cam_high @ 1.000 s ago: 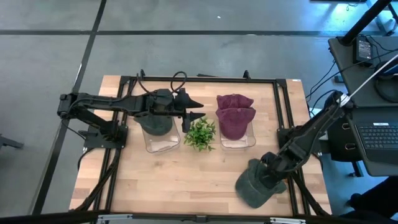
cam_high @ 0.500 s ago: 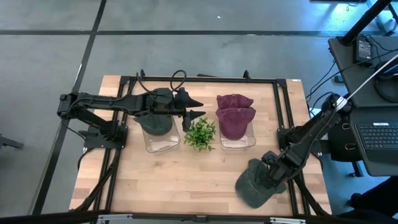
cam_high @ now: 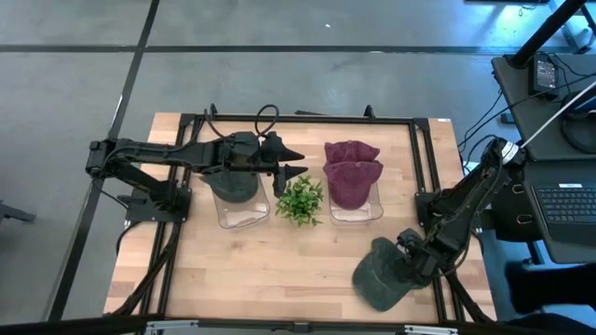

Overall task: Pick & Place hat
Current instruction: Put the black cap into the left transparent bin

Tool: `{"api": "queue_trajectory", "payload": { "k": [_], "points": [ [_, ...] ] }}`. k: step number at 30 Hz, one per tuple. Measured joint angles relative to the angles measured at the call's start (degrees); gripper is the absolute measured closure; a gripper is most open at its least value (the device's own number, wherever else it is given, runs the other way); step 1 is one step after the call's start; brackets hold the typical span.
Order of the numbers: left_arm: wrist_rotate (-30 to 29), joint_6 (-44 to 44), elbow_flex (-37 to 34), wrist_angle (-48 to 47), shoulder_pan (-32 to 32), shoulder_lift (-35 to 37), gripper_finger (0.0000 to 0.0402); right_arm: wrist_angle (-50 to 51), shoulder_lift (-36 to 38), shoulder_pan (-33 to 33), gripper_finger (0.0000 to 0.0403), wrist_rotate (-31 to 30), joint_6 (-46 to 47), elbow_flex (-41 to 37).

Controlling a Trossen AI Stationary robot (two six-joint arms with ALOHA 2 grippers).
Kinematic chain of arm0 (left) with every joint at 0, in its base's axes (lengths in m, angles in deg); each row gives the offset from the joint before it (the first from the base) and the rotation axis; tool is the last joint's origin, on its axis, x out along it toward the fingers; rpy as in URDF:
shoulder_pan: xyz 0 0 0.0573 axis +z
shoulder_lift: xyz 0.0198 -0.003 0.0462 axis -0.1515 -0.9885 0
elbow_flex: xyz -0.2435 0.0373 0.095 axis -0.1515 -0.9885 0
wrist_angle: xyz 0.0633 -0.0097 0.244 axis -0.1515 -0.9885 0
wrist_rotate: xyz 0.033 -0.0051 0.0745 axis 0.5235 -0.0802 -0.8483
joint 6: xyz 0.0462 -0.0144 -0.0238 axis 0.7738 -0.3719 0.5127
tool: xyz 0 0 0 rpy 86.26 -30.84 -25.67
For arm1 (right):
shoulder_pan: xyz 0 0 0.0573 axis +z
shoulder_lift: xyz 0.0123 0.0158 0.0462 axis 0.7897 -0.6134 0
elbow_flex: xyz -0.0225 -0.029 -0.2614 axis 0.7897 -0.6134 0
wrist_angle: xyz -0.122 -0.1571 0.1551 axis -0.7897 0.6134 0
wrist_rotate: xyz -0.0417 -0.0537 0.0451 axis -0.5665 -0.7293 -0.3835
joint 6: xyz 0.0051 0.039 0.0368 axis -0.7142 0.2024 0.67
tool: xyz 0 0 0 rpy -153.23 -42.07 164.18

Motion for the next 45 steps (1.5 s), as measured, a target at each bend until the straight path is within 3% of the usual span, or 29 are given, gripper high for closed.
{"api": "queue_trajectory", "payload": {
  "k": [6,21,27,40,45],
  "points": [
    [0.0,0.0,0.0,0.0,0.0,0.0,0.0212,-8.6,0.0,1.9,0.0107,-0.9,6.1,-6.0],
    [0.0,0.0,0.0,-0.1,0.0,0.0,0.021,-9.3,-2.8,1.8,0.0116,-2.9,7.3,-10.5],
    [0.0,-0.1,0.0,-0.1,0.0,0.0,0.0212,-8.3,-6.2,1.9,0.0191,-1.8,5.4,-10.3],
    [-0.1,-0.2,0.0,0.0,0.0,0.0,0.021,-5.4,-5.1,1.9,0.0376,-2.4,1.0,-9.4],
    [1.8,-0.3,0.0,0.0,0.0,0.0,0.0213,0.4,-5.5,1.9,0.0384,-6.4,-3.1,-5.2]
  ]
}}
